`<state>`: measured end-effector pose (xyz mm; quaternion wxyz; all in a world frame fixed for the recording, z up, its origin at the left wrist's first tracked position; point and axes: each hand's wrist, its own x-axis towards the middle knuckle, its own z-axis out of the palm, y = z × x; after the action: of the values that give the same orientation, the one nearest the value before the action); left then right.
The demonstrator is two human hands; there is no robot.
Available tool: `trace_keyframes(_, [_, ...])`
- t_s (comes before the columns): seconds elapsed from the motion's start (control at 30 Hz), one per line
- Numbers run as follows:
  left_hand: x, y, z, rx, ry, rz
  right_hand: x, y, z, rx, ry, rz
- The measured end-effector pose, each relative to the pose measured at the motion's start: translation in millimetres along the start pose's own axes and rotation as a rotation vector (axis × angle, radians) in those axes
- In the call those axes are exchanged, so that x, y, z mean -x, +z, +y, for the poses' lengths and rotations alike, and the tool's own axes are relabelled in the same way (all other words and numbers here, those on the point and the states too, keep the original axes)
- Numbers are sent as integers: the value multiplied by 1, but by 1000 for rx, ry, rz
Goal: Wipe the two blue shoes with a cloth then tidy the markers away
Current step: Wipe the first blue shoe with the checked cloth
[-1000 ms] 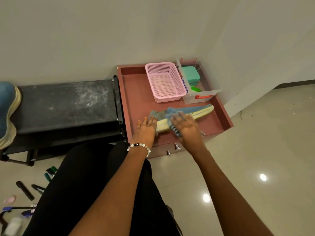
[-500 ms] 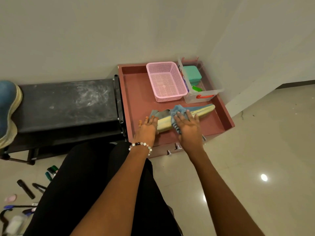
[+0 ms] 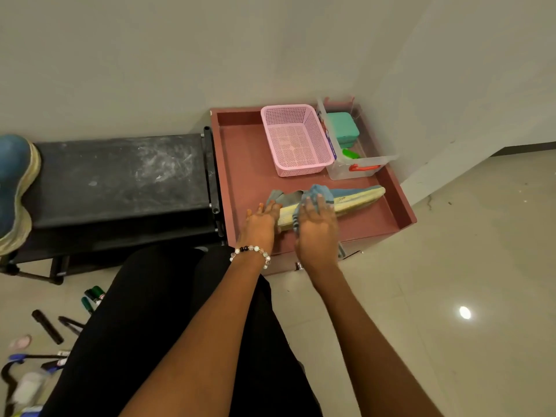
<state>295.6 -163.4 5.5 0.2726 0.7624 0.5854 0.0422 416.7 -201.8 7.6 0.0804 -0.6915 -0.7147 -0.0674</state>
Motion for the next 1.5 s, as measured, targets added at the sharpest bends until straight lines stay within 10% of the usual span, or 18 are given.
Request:
trace_keyframes(0.17, [1, -2, -2, 8, 16, -44, 2, -3, 26, -184, -352, 20])
trace_keyframes(0.4, [0, 0, 2, 54, -12, -20, 4, 6, -5, -240, 135, 19])
trace_keyframes(0.7, [8, -5, 0, 88, -52, -72, 2, -4, 32, -176, -319, 13])
trace_keyframes(0.9, [7, -11, 6, 160, -40, -6, 5, -2, -1, -168, 167, -73])
trace_keyframes(1.2, [10, -3, 4, 96, -90, -19, 6, -12, 24, -217, -328, -26])
trace_keyframes(1.5, [7, -4, 4, 51, -42, -32, -9, -17, 86, -150, -53, 5])
